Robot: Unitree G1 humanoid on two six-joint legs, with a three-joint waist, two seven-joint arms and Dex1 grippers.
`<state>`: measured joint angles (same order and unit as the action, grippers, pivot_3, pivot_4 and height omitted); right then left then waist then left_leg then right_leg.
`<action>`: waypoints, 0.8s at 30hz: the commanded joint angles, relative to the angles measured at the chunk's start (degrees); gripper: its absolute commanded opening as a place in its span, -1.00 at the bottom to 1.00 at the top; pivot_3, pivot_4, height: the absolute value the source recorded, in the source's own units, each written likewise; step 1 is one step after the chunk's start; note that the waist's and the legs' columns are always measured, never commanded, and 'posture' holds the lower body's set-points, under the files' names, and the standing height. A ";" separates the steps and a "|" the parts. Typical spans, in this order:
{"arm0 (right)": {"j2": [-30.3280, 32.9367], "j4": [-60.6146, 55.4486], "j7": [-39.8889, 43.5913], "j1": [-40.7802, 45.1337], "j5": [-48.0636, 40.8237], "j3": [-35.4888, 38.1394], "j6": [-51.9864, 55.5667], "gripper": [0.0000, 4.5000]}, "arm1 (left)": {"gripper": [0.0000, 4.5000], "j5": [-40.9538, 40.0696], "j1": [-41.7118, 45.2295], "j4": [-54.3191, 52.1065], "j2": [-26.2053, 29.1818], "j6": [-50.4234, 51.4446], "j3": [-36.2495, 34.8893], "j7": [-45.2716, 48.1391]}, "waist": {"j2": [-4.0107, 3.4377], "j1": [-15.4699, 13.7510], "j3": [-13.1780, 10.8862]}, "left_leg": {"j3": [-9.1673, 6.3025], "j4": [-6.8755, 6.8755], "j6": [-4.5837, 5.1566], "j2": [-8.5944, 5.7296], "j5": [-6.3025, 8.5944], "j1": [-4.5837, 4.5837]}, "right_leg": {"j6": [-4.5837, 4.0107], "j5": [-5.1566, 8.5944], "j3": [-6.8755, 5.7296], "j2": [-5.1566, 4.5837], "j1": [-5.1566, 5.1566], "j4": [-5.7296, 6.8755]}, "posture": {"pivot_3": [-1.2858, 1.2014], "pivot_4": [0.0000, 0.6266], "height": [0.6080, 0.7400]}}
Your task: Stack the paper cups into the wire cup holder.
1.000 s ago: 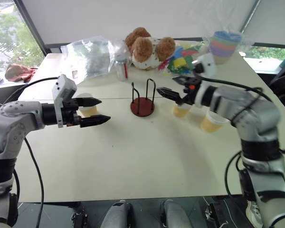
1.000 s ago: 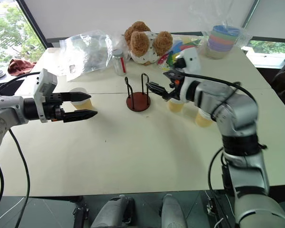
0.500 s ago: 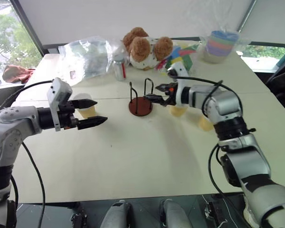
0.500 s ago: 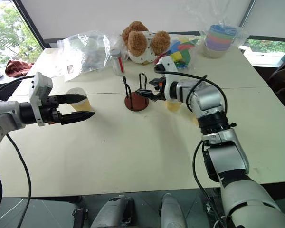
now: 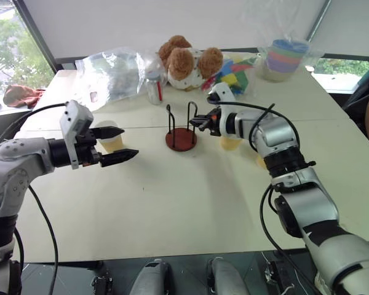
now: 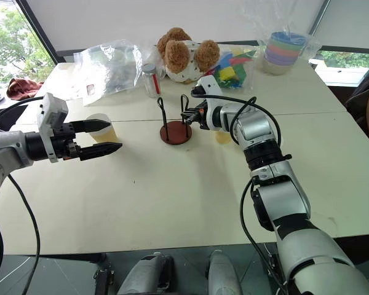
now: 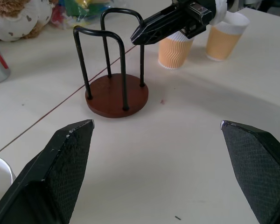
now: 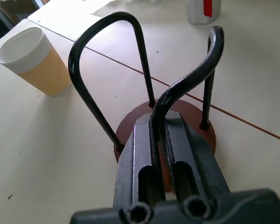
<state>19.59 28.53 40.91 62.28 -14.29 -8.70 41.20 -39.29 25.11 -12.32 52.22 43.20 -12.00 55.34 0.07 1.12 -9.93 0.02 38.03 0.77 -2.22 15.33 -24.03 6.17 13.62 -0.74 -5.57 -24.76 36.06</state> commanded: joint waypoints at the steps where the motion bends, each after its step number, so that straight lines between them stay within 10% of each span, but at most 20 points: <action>1: -0.13 -12.11 -4.17 -0.43 -1.52 3.85 5.34 -0.99 | 1.00 0.00 1.74 0.23 0.65 -1.10 -0.17 1.58 | 0.00 -0.08 0.00 | 0.00 0.00 0.00 0.00 0.00 0.00 | 0.00 0.00 0.00 0.00 -0.01 0.00 | 0.03 -0.52 1.00; 11: -6.03 -63.86 -22.85 -17.81 -3.43 9.60 43.43 -0.99 | 1.00 0.53 7.10 5.36 1.53 -0.63 2.20 6.14 | 0.03 -0.40 0.03 | -0.12 0.01 0.09 -0.04 0.04 -0.14 | 0.00 0.00 0.00 0.00 -0.06 0.05 | 0.03 -0.52 1.00; 24: -13.94 -70.12 -29.53 -28.20 -2.41 12.02 48.31 -0.99 | 1.00 2.67 12.32 9.69 -1.01 -0.75 6.92 9.97 | 0.07 -0.04 0.05 | -0.12 0.07 0.25 0.02 0.09 0.13 | 0.00 0.00 0.01 0.15 0.11 0.15 | 0.03 -0.52 1.00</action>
<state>6.31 -38.96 11.52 34.12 -16.06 2.52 89.43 -36.72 36.56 -1.91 51.01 43.07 -4.46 64.82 0.14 1.09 -9.87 -0.11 38.10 1.02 -2.19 15.43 -23.90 6.17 13.62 -0.73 -5.41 -24.65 36.22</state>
